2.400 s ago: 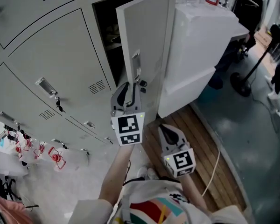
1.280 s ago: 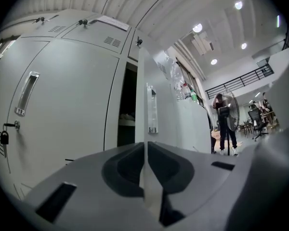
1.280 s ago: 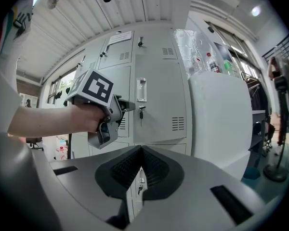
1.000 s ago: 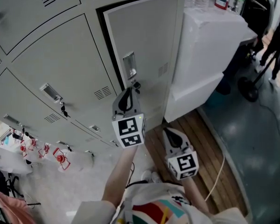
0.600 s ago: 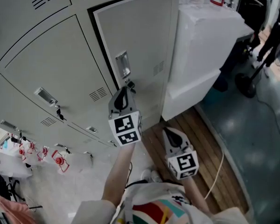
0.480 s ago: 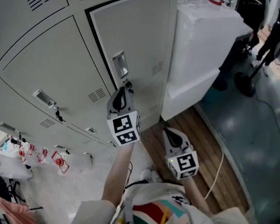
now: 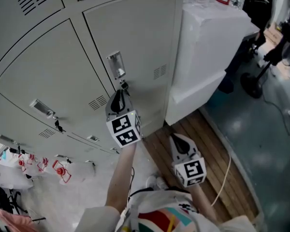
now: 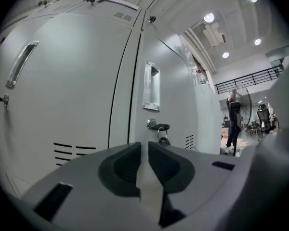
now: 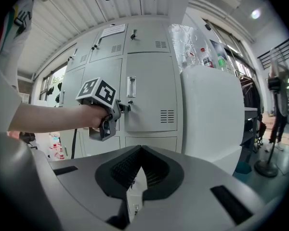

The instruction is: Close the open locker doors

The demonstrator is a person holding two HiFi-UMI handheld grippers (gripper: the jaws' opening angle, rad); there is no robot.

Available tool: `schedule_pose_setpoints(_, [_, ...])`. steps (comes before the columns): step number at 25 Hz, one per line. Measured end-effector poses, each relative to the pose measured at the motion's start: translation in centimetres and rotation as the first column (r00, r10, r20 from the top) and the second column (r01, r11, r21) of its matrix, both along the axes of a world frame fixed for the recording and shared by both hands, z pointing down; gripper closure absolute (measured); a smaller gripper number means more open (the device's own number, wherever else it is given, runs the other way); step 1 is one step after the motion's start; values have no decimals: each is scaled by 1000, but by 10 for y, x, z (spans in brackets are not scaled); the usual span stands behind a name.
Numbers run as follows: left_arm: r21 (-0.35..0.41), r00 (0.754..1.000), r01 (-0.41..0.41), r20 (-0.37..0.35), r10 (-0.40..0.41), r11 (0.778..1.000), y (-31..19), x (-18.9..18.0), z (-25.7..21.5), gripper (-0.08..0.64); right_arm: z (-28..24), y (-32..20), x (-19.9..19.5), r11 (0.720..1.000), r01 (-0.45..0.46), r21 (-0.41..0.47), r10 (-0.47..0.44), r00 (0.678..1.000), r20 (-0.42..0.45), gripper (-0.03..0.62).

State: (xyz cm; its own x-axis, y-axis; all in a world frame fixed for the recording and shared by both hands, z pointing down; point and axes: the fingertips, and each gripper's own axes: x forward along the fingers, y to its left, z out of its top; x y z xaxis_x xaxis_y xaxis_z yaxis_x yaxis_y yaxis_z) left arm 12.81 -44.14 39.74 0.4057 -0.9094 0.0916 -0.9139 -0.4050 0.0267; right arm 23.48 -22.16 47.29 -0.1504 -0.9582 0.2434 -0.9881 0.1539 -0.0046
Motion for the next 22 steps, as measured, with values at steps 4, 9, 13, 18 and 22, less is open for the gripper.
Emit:
schedule_pose_setpoints(4, [-11, 1000, 5, -22, -5, 1000, -10, 2, 2, 462, 3, -1, 7, 1000, -23, -5, 23, 1000, -9, 588])
schedule_pose_setpoints(9, [-14, 1000, -4, -24, 4, 1000, -17, 2, 2, 439, 5, -4, 10, 999, -36, -17, 36, 999, -8, 586])
schedule_pose_setpoints(13, [1, 1000, -4, -15, 4, 1000, -17, 2, 2, 443, 4, -8, 8, 999, -36, -11, 36, 999, -11, 587])
schedule_pose_setpoints(18, [10, 1000, -5, -19, 5, 1000, -18, 1, 2, 453, 3, -8, 6, 999, -34, -13, 34, 999, -15, 588])
schedule_pose_setpoints(22, [9, 1000, -10, -11, 10, 1000, -18, 2, 3, 451, 3, -3, 7, 999, -42, -12, 42, 999, -20, 586])
